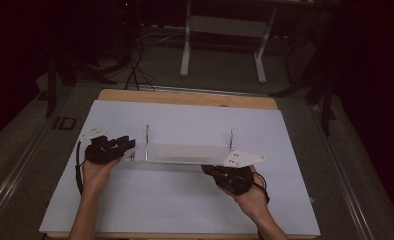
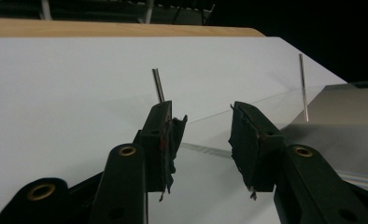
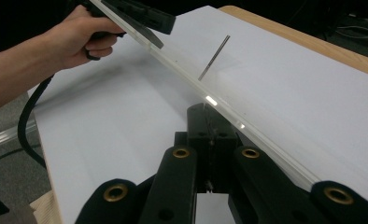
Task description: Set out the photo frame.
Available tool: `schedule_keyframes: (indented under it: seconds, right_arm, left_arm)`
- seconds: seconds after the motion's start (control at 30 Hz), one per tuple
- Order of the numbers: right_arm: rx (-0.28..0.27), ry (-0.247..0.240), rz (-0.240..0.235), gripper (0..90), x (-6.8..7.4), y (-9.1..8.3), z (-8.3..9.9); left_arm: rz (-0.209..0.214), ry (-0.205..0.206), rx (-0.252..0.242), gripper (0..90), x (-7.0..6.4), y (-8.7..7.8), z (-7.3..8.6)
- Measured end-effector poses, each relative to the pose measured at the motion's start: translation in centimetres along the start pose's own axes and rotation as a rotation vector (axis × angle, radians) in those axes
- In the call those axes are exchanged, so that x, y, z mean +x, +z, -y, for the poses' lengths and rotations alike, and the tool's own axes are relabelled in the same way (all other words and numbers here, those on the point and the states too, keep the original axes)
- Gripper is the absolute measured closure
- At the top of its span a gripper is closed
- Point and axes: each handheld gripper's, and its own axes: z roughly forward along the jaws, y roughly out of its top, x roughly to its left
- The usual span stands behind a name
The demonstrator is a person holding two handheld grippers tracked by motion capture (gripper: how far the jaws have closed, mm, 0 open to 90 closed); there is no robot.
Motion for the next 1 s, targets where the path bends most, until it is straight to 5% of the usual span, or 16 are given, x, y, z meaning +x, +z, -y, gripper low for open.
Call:
schedule_keyframes:
  seconds: [0.53,0.7,1.0]
  right_arm:
    - [-0.036,0.027,0.017,90.0,-1.2,0.2,-1.7]
    - [-0.043,0.029,0.023,90.0,-1.6,0.3,-2.3]
    - [-0.061,0.037,0.042,90.0,-2.3,0.5,-3.2]
  left_arm:
    - [0.021,0.098,-0.027,54.7,-1.1,-2.4,-0.4]
    - [0.03,0.109,-0.03,52.2,-1.3,-2.4,-0.4]
    - [0.025,0.189,-0.031,45.8,-2.6,-1.7,-0.6]
